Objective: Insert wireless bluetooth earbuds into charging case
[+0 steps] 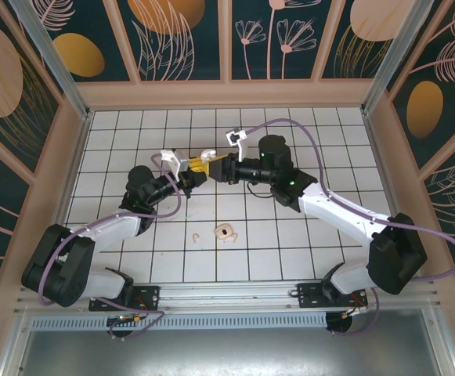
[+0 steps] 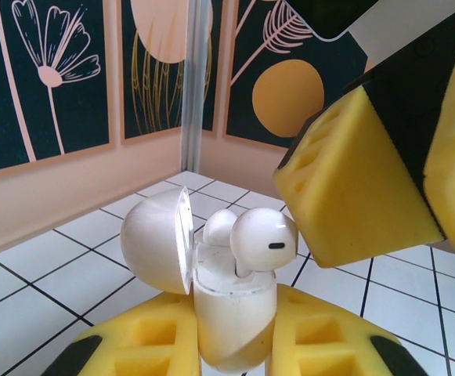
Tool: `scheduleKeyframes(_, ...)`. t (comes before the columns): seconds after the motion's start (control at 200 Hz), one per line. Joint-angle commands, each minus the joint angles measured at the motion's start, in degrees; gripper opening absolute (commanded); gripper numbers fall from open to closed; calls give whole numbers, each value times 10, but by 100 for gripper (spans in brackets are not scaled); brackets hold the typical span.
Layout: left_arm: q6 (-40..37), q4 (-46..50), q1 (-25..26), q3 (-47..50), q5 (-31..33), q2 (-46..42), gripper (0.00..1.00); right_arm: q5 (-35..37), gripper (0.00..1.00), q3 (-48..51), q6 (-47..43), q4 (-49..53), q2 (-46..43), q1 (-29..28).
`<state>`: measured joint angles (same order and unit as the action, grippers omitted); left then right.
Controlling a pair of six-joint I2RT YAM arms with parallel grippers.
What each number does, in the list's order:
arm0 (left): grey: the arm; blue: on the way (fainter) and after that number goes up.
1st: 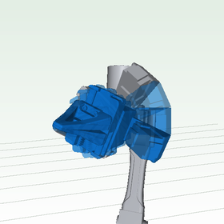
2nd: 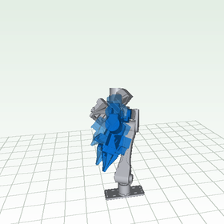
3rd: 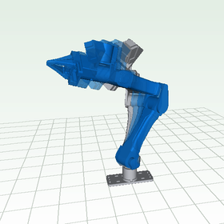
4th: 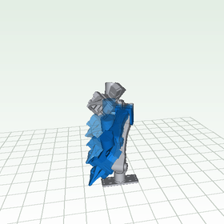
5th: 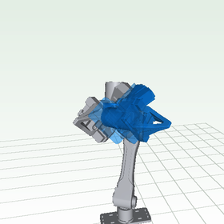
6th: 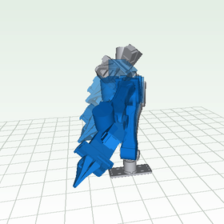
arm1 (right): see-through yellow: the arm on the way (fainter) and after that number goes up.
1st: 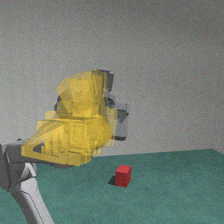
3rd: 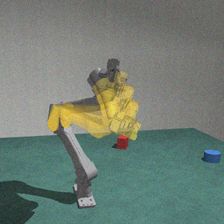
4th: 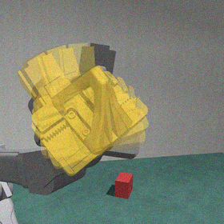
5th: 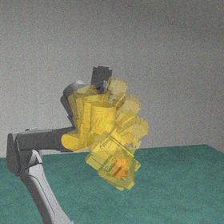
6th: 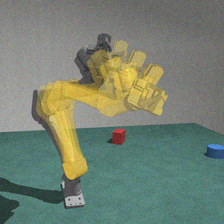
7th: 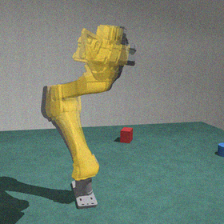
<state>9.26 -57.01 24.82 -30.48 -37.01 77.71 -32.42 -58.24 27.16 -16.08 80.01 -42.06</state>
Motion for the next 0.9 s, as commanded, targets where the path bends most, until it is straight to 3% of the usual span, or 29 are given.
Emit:
scheduleKeyframes(0.0,-10,-33,2,-19,-25,-13,15,9,35,1,-7,5,-24,9)
scheduleKeyframes(0.265,-10,-34,2,-18,-24,-14,14,4,35,22,0,-4,-54,23)
scheduleKeyframes(0.576,-8,-36,2,-25,-26,-8,15,0,21,9,-7,19,-43,24)
scheduleKeyframes(0.896,-8,-36,2,-27,-28,-5,15,-12,19,-16,-10,13,-11,19)
